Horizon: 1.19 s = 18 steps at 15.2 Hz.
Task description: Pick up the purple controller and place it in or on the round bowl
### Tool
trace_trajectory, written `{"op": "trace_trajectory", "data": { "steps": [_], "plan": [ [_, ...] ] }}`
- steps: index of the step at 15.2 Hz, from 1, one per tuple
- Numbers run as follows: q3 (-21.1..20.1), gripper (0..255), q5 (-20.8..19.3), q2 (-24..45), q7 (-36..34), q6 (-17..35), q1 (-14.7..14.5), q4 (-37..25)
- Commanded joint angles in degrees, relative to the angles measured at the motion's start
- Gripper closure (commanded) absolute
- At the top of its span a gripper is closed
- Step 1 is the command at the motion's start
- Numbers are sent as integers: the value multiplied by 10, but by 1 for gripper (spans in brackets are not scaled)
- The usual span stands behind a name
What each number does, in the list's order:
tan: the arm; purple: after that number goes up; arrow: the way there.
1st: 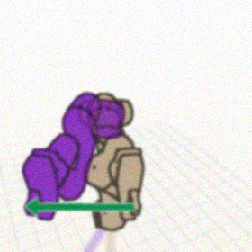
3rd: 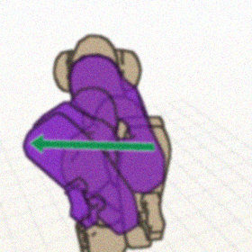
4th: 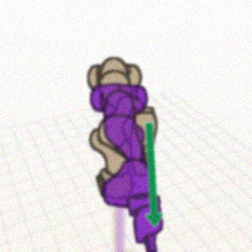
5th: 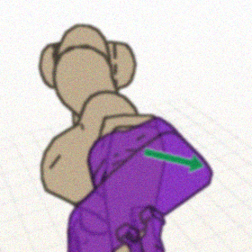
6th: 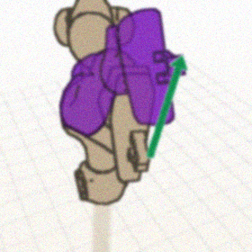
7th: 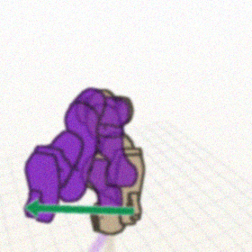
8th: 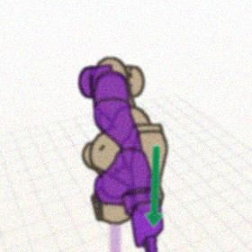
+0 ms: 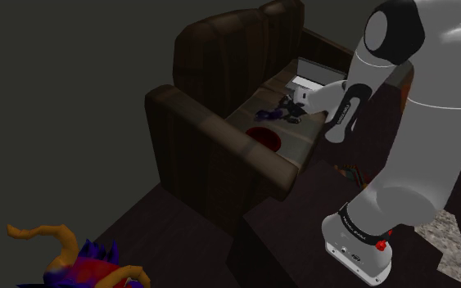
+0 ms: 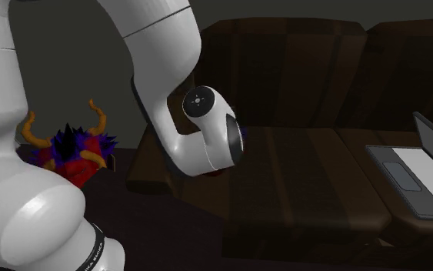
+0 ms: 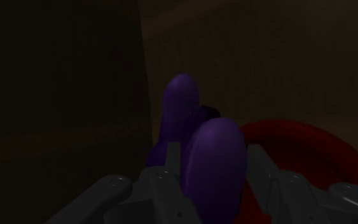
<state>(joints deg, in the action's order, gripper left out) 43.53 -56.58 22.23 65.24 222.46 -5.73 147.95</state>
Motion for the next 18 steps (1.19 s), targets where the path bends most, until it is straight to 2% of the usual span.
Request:
{"op": "trace_trajectory", "data": {
  "steps": [1, 7, 8, 18],
  "plan": [
    [10, 255, 63, -25, 49, -4, -47, 54],
    [34, 255, 264, -97, 165, -12, -205, 179],
    [34, 255, 275, -100, 170, -12, -213, 184],
    [-33, 255, 290, 68, 117, 114, -169, 143]
  ]
}}
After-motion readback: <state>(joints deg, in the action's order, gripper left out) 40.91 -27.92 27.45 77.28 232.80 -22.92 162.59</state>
